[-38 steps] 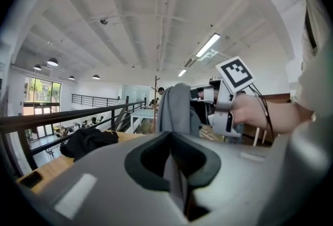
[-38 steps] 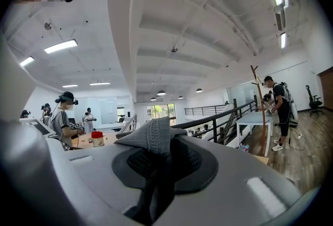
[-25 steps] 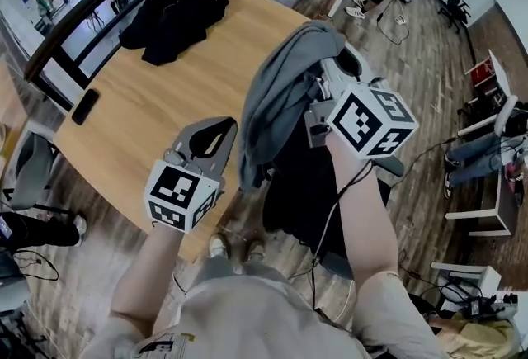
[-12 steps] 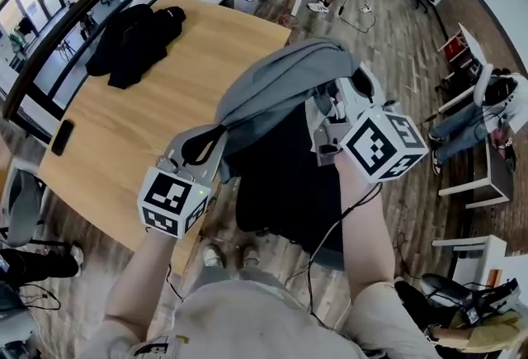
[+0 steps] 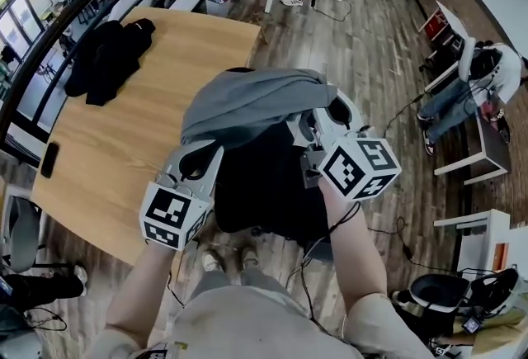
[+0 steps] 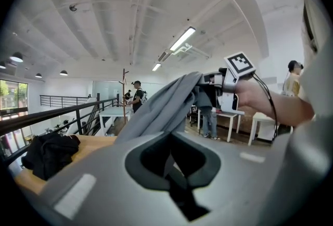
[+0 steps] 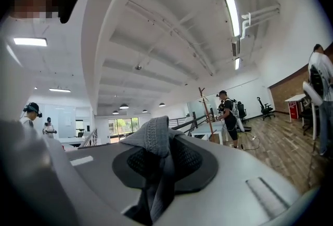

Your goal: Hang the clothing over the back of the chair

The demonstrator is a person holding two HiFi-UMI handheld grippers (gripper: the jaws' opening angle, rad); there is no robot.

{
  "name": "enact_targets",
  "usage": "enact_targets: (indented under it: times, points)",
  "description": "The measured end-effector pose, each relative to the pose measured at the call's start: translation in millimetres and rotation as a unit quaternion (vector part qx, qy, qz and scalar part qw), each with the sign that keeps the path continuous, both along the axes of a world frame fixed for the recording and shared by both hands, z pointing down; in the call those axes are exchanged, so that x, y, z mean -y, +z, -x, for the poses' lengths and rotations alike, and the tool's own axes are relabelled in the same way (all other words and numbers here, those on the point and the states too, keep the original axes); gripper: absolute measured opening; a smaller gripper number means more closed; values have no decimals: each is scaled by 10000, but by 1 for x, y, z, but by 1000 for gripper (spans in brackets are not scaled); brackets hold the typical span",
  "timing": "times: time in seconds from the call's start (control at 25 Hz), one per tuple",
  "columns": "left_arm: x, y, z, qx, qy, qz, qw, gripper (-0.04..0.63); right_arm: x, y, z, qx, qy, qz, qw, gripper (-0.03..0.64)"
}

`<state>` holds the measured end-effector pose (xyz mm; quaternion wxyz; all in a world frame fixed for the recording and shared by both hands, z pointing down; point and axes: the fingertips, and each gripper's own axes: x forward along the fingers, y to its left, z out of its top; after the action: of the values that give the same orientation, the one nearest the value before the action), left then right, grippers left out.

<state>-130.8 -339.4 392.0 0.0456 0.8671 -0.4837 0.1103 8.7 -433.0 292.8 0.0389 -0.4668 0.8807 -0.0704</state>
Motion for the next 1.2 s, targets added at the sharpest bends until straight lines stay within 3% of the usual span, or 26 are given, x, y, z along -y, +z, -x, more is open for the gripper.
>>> enact_targets:
  times: [0.16, 0.32, 0.72, 1.2]
  points:
    - [-2, 1, -19, 202, 73, -102, 9997, 2, -5, 11, -15, -194, 131, -1, 9997, 66]
    - [-8, 5, -33, 255, 160, -63, 9995, 2, -13, 30, -28, -38, 185, 210, 9996, 61]
    - [-15, 16, -40, 485, 124, 14, 9987, 2, -20, 85, -50, -88, 500, 515, 9974, 59]
    - [-23, 28, -51, 507, 142, 151, 9985, 2, -30, 149, -67, -344, 552, 974, 9931, 57]
